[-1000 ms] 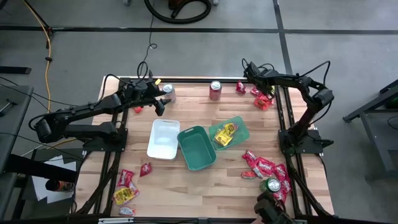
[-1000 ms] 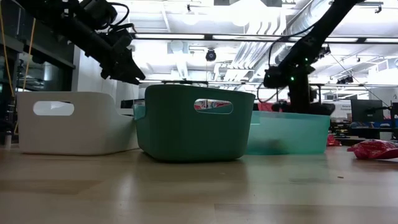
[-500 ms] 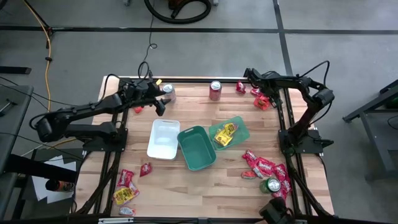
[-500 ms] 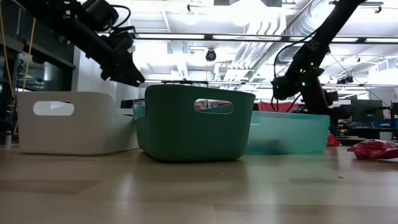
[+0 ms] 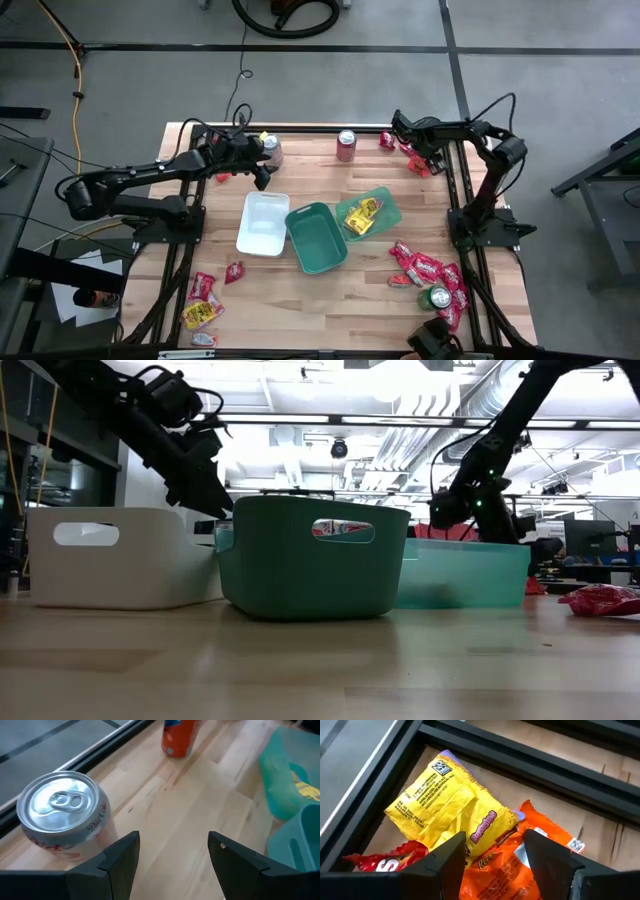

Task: Sort candy
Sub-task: Put the yellow candy into the green transparent bin

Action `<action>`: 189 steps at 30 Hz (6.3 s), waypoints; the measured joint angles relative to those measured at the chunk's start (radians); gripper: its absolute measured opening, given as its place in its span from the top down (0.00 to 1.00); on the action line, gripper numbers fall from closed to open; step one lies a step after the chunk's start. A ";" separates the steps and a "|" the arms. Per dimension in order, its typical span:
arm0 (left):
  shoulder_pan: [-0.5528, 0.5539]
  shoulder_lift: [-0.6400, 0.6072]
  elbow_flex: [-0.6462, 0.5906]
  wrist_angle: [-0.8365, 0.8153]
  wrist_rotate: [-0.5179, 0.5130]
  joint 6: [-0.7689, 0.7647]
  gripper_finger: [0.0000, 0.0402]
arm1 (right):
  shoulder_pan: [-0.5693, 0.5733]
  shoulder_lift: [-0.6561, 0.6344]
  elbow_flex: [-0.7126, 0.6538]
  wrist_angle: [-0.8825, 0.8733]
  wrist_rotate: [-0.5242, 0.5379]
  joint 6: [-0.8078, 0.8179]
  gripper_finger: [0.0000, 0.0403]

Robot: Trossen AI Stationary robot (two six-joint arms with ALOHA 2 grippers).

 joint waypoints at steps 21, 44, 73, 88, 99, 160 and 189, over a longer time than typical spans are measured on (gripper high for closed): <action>0.000 -0.002 0.000 0.002 0.071 -0.043 0.45 | 0.177 -0.059 0.028 0.074 -0.380 -0.719 0.51; 0.000 -0.002 0.011 0.150 0.070 -0.209 0.45 | 0.176 -0.098 0.027 0.172 -0.522 -1.227 0.51; 0.000 -0.087 0.012 0.608 0.243 -0.647 0.45 | 0.296 -0.426 0.027 0.326 -0.847 -1.626 0.99; 0.000 -0.104 0.012 0.607 0.435 -0.644 0.45 | 0.869 -0.455 0.028 0.178 -0.578 -1.279 0.99; -0.006 -0.103 0.012 0.591 0.596 -0.594 0.45 | 0.897 -0.450 0.028 0.147 -0.455 -1.091 0.81; -1.733 0.375 0.451 -0.791 -0.195 -1.333 0.55 | 0.673 -0.632 0.028 0.201 -0.514 -1.567 0.45; -1.684 0.361 0.202 -0.434 -0.088 -1.403 0.97 | 0.672 -0.632 0.028 0.200 -0.467 -1.567 0.45</action>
